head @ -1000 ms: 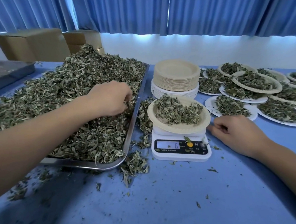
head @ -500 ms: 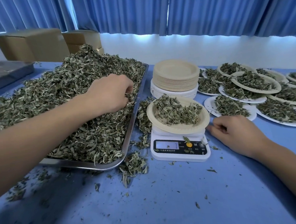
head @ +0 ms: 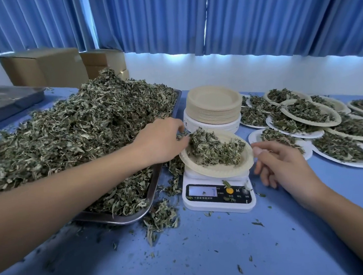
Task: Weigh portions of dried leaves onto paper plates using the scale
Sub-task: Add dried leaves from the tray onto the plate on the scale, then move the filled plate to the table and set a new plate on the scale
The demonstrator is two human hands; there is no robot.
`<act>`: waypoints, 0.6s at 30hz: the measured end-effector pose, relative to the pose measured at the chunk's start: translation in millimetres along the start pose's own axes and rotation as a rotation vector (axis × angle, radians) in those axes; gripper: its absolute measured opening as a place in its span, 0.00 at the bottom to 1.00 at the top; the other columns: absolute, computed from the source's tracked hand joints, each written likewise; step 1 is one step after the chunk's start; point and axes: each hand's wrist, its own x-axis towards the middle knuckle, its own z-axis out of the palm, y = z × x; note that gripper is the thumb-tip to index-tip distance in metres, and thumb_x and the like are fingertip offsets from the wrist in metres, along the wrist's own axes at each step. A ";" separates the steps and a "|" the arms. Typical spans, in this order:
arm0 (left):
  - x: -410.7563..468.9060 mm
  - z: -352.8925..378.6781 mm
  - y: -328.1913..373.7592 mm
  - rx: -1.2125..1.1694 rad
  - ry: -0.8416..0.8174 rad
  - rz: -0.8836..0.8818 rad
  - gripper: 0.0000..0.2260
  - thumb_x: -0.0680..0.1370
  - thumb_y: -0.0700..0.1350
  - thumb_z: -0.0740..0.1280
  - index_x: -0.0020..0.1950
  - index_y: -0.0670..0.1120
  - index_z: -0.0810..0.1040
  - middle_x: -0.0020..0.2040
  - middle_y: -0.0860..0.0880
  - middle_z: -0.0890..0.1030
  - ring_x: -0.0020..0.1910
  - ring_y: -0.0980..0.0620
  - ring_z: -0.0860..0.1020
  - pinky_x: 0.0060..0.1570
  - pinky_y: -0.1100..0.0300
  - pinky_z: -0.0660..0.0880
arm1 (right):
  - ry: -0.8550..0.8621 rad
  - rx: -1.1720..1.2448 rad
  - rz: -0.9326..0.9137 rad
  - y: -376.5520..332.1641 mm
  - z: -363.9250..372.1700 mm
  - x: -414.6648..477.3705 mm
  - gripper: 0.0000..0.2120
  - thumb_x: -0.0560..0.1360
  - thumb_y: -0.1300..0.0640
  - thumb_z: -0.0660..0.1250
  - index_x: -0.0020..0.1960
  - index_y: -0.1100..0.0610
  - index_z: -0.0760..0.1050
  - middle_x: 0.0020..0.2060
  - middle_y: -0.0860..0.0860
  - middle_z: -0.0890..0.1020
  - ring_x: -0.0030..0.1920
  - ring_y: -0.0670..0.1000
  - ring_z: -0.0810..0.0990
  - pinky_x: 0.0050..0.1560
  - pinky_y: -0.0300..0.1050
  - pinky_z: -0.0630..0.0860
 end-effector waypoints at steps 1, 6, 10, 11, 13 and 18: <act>2.3 1.0 2.7 -0.016 -0.010 -0.009 0.12 0.79 0.54 0.68 0.58 0.50 0.80 0.36 0.54 0.80 0.39 0.51 0.81 0.48 0.50 0.80 | -0.021 0.045 0.031 -2.6 2.3 -1.6 0.08 0.82 0.56 0.67 0.61 0.53 0.78 0.32 0.55 0.81 0.25 0.53 0.75 0.23 0.42 0.69; 15.3 9.1 25.7 -0.261 -0.016 -0.038 0.09 0.77 0.47 0.72 0.56 0.48 0.83 0.35 0.56 0.75 0.34 0.59 0.73 0.37 0.60 0.69 | 0.059 0.168 0.113 -20.7 -0.2 -5.1 0.09 0.79 0.65 0.69 0.58 0.57 0.77 0.29 0.53 0.83 0.25 0.52 0.79 0.25 0.41 0.75; 35.7 20.0 64.3 -0.609 -0.029 -0.097 0.11 0.75 0.46 0.74 0.57 0.48 0.82 0.24 0.55 0.75 0.25 0.56 0.72 0.28 0.64 0.67 | 0.260 0.137 0.134 -31.6 -43.0 -0.1 0.06 0.76 0.69 0.70 0.47 0.60 0.81 0.24 0.51 0.79 0.22 0.49 0.74 0.24 0.40 0.74; 42.5 23.6 76.2 -0.708 -0.069 -0.130 0.13 0.75 0.44 0.75 0.59 0.48 0.80 0.25 0.53 0.76 0.25 0.56 0.72 0.26 0.63 0.67 | 0.290 0.129 0.145 -32.3 -56.9 0.0 0.05 0.76 0.69 0.70 0.46 0.60 0.81 0.23 0.51 0.79 0.22 0.49 0.74 0.25 0.40 0.74; 57.1 33.6 103.1 -0.829 -0.139 -0.157 0.16 0.75 0.40 0.75 0.61 0.44 0.79 0.28 0.49 0.76 0.28 0.54 0.72 0.26 0.62 0.67 | 0.325 0.093 0.172 -29.4 -84.1 -2.0 0.03 0.76 0.69 0.70 0.47 0.63 0.80 0.24 0.51 0.79 0.23 0.49 0.75 0.25 0.40 0.75; 94.7 76.6 187.6 -0.943 -0.247 -0.153 0.10 0.74 0.35 0.73 0.55 0.42 0.83 0.35 0.46 0.79 0.29 0.53 0.72 0.27 0.61 0.70 | 0.465 -0.004 0.229 -11.5 -162.9 -12.0 0.03 0.76 0.68 0.70 0.47 0.63 0.80 0.26 0.53 0.80 0.24 0.49 0.78 0.26 0.40 0.77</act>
